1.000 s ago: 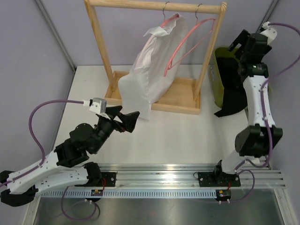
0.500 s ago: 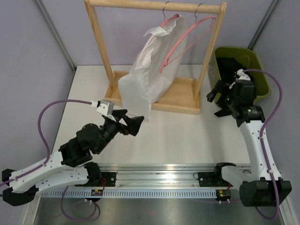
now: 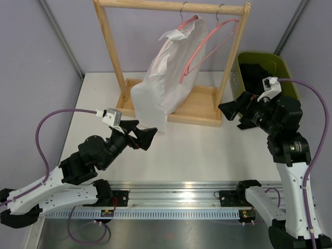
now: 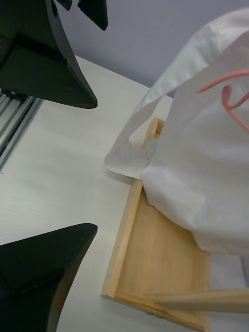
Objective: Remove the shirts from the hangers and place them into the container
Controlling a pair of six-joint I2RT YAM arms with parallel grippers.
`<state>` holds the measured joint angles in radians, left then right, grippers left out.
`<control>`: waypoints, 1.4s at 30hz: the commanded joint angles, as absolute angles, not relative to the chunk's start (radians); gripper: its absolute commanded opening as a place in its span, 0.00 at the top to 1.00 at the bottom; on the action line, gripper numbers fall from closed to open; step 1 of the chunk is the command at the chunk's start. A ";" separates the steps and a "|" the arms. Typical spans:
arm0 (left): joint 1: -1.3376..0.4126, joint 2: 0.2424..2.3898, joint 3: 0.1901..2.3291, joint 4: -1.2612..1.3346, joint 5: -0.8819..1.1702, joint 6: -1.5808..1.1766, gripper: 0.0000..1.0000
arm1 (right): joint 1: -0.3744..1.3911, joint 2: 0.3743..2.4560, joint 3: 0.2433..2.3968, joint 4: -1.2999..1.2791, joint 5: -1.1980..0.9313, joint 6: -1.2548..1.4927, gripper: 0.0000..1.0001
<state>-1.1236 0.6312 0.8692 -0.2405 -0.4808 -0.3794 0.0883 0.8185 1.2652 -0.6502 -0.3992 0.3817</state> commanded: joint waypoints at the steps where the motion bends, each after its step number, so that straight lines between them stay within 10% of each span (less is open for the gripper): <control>1: -1.121 0.634 0.904 -0.252 -0.474 -0.391 0.01 | 0.116 0.858 1.198 -0.687 -0.503 0.379 0.01; 14: -1.121 0.612 0.885 -0.273 -0.517 -0.399 0.01 | 0.460 1.120 1.549 -0.442 -0.577 0.426 0.01; 28: -1.120 0.745 1.228 -0.308 -0.620 -0.094 0.03 | 0.816 1.459 2.013 -0.643 -0.031 0.276 0.01; 31: -1.112 0.811 1.272 -0.207 -0.699 0.081 0.19 | 0.819 1.395 1.976 -0.609 0.038 0.259 0.01; 36: -1.077 0.928 1.422 -0.155 -0.694 0.124 0.81 | 0.819 1.371 2.012 -0.641 0.052 0.244 0.06; 42: -0.991 1.041 1.465 -0.106 -0.609 0.132 1.00 | 0.819 1.368 2.033 -0.658 0.031 0.230 0.10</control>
